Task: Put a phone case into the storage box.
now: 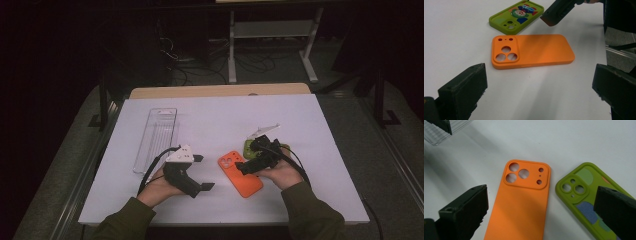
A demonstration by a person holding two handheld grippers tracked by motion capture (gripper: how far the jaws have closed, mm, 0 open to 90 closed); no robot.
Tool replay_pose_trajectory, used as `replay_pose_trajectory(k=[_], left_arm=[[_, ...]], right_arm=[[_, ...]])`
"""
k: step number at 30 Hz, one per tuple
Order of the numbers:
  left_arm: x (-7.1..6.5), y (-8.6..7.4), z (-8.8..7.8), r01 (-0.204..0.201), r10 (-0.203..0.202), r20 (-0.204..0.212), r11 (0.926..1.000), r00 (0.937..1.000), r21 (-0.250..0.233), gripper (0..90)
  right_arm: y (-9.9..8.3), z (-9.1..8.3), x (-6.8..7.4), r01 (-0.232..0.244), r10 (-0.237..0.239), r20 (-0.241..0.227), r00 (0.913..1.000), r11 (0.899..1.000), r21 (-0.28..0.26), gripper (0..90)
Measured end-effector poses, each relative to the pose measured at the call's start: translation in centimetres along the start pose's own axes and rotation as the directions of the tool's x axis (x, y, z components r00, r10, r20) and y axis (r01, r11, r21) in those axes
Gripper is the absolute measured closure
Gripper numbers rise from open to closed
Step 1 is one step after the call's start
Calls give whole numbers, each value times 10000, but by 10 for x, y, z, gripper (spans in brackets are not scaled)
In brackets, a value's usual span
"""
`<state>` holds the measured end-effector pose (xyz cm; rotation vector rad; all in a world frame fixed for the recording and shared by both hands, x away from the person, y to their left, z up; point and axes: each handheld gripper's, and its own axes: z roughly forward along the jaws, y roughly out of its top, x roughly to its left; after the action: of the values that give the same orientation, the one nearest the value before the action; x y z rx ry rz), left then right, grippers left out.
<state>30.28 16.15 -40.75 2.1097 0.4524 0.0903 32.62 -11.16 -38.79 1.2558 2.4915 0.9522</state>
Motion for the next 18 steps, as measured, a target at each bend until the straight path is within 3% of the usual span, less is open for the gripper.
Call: replay_pose_trajectory(k=[6, 12, 18], left_arm=[[0, 0, 0, -35, 35, 15, 10000, 10000, 6, 0], [-1, 0, 0, 52, -52, 49, 10000, 10000, -12, 0], [0, 0, 0, 40, -40, 56, 10000, 10000, -7, 0]], right_arm=[[-2, 3, 5, 141, -143, 81, 9999, 9996, 225, 0], [-6, 12, 11, 4, -19, 163, 9999, 9960, 899, 0], [-11, 21, 16, 179, -227, 316, 9992, 9894, 1438, 0]])
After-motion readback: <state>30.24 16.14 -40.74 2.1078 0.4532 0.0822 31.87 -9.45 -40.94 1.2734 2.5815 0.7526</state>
